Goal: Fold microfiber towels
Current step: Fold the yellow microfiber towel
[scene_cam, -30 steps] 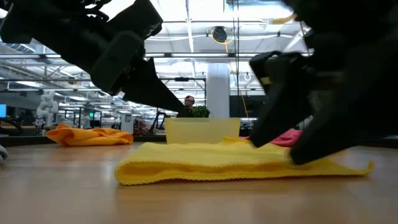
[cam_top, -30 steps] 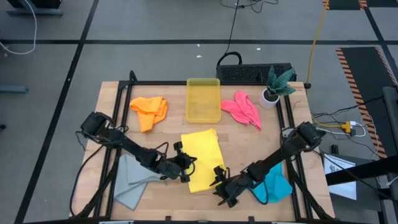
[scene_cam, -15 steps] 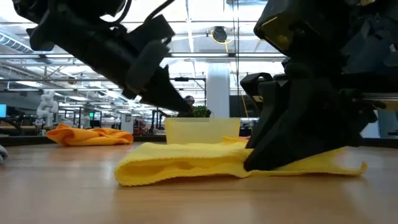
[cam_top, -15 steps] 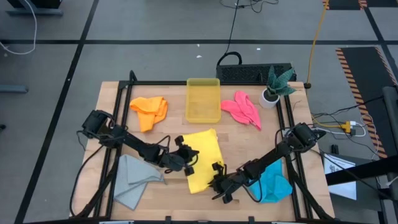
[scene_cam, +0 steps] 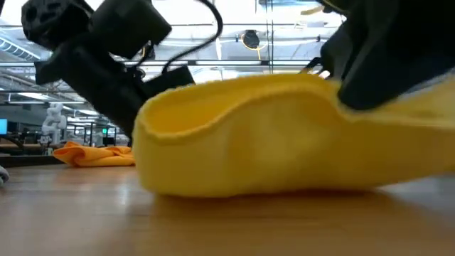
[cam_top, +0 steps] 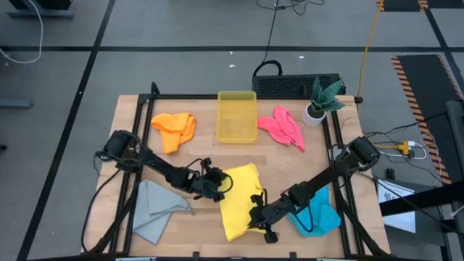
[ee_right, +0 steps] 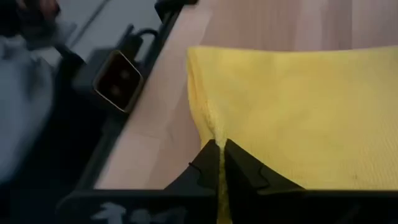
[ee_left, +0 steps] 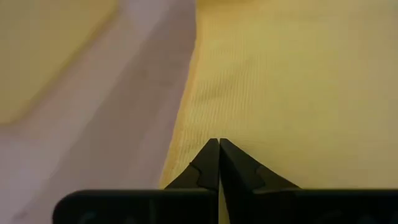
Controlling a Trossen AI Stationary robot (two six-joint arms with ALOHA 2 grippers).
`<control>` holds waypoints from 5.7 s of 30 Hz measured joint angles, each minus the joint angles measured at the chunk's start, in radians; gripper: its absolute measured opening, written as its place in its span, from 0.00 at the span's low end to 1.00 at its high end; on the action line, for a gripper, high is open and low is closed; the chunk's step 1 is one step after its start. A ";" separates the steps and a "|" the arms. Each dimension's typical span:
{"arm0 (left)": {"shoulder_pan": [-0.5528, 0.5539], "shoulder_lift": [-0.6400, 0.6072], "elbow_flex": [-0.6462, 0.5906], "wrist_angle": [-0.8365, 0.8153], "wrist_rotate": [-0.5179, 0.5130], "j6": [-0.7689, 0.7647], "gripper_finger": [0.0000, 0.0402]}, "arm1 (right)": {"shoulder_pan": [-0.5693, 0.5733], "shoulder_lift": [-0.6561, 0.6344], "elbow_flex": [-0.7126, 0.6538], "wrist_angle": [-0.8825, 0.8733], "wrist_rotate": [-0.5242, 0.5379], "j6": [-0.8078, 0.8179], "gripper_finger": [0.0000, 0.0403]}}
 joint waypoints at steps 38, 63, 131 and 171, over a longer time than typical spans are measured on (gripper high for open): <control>-0.148 -0.077 0.001 -0.010 0.150 0.110 0.05 | -0.204 -0.120 0.000 -0.184 0.155 -0.007 0.00; -0.166 -0.100 0.002 -0.045 0.132 0.112 0.05 | -0.319 -0.231 0.001 -0.199 0.158 -0.102 0.00; -0.235 -0.154 0.020 -0.364 -0.292 -0.055 0.01 | -0.395 -0.061 0.000 -0.161 -0.003 -0.081 0.00; -0.171 -0.112 0.020 -0.188 -0.035 0.053 0.04 | -0.418 -0.001 0.000 -0.142 -0.002 -0.114 0.06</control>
